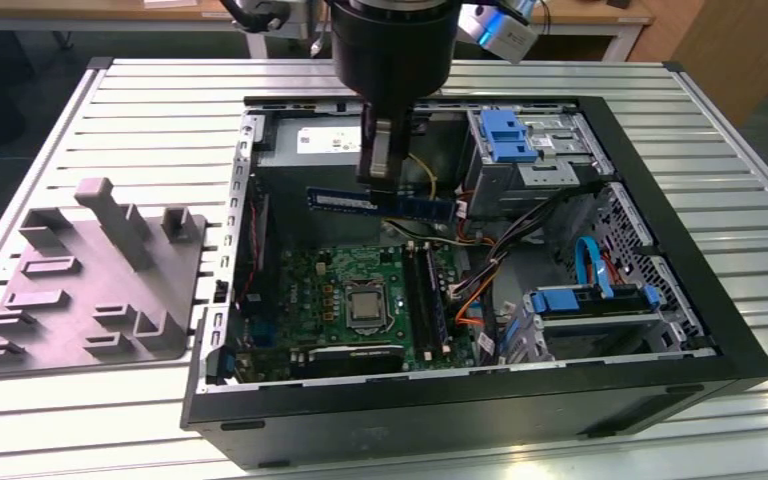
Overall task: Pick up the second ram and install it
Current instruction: 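Insert the second ram into the second slot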
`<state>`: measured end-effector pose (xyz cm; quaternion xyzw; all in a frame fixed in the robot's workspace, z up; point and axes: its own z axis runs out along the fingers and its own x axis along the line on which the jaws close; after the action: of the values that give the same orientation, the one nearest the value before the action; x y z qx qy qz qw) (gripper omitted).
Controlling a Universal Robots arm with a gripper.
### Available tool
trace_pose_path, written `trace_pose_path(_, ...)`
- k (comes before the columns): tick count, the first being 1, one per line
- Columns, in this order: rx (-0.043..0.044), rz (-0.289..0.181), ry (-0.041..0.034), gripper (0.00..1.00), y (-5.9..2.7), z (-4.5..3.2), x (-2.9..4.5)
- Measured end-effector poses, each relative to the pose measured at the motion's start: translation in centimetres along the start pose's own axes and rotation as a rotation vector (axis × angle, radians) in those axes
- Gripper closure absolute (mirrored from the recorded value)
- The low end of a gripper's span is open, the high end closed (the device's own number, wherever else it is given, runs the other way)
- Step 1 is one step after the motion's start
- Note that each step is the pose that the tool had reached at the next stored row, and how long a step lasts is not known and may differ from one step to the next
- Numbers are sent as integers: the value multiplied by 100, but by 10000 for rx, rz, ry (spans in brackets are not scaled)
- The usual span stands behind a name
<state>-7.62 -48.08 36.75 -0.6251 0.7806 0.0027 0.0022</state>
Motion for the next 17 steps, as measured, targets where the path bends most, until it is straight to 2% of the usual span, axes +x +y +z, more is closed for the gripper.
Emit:
trace_pose_path(10,6,970,-2,89,0,7,0)
trace_pose_path(11,10,1502,-2,89,0,10,0)
trace_pose_path(17,14,2089,-3,89,0,15,0)
